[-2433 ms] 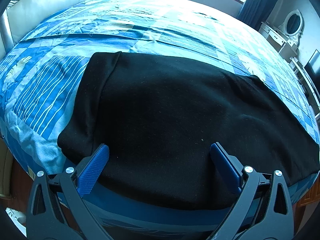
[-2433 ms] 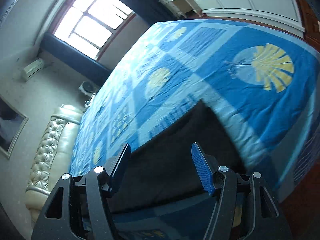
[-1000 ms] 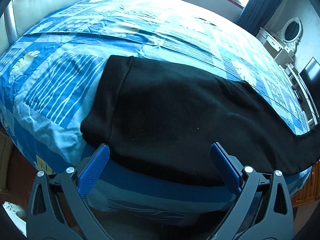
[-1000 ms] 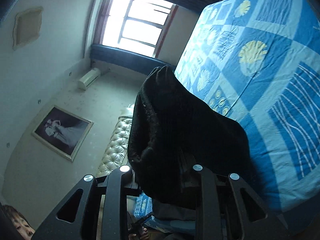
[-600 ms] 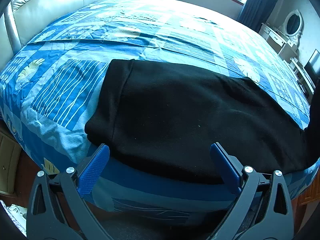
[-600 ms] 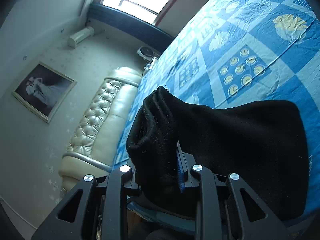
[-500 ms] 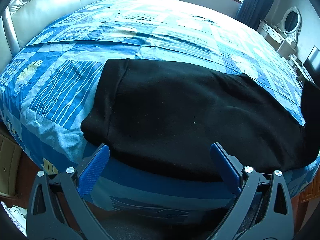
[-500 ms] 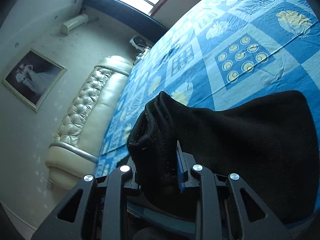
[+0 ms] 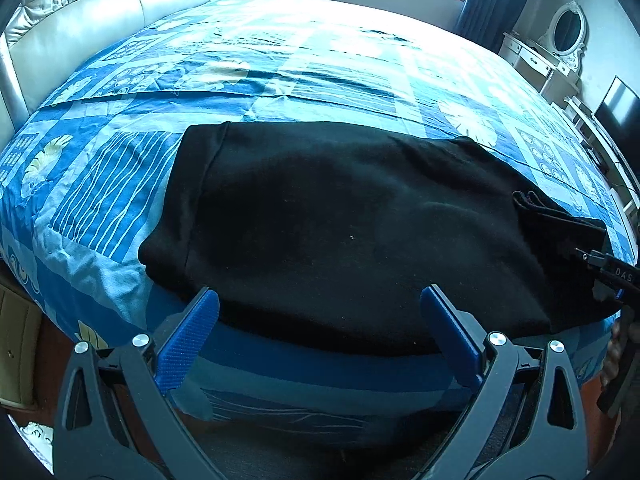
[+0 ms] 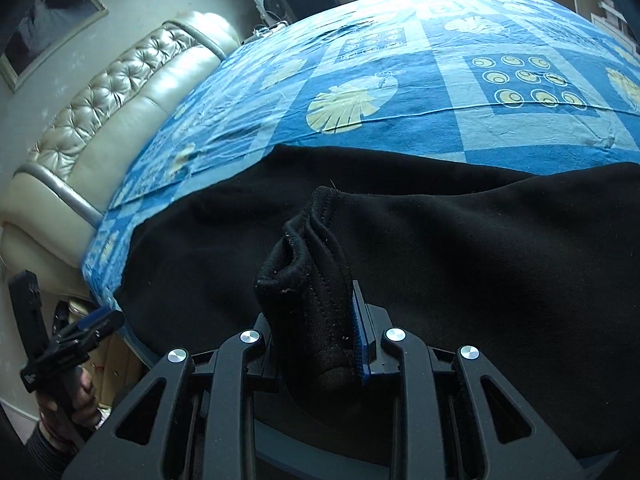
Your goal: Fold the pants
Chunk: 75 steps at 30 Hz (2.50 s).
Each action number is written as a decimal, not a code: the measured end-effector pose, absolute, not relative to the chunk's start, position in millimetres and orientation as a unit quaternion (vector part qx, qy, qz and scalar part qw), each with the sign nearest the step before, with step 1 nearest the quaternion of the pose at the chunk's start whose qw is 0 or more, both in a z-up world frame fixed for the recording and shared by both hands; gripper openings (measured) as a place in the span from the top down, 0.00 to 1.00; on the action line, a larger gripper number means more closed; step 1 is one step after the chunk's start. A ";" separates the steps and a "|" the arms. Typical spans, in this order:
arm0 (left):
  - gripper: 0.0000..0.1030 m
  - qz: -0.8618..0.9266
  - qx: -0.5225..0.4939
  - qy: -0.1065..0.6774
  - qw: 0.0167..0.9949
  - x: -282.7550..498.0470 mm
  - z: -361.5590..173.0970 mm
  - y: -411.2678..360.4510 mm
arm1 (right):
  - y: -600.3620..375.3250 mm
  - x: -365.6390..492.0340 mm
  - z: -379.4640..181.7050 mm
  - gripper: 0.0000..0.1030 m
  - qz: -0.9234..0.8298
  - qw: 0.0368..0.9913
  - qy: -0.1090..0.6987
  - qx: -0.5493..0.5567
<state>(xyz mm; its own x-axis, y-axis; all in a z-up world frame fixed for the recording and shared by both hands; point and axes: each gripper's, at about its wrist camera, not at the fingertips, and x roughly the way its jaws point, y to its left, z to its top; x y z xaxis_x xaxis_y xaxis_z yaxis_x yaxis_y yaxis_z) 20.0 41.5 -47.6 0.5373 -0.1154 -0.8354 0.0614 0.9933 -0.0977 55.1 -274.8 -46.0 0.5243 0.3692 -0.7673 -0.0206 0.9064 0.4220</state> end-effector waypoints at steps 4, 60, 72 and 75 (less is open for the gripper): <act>0.02 -0.050 -0.030 0.479 0.876 20.1 -48.1 41.0 | -265.1 53.7 -51.5 0.74 0.108 0.858 0.480 0.146; 0.02 -0.051 -0.016 0.476 0.878 16.8 -48.6 38.7 | -318.3 31.0 43.5 0.32 0.135 0.878 0.373 0.267; 0.02 -0.061 -0.008 0.484 0.873 13.6 -54.2 29.0 | -513.3 26.9 -59.9 0.32 -0.004 0.819 0.388 0.422; 0.02 -0.064 -0.007 0.487 0.871 13.4 -56.4 27.5 | -518.8 31.1 -84.2 0.32 0.015 0.795 0.389 0.465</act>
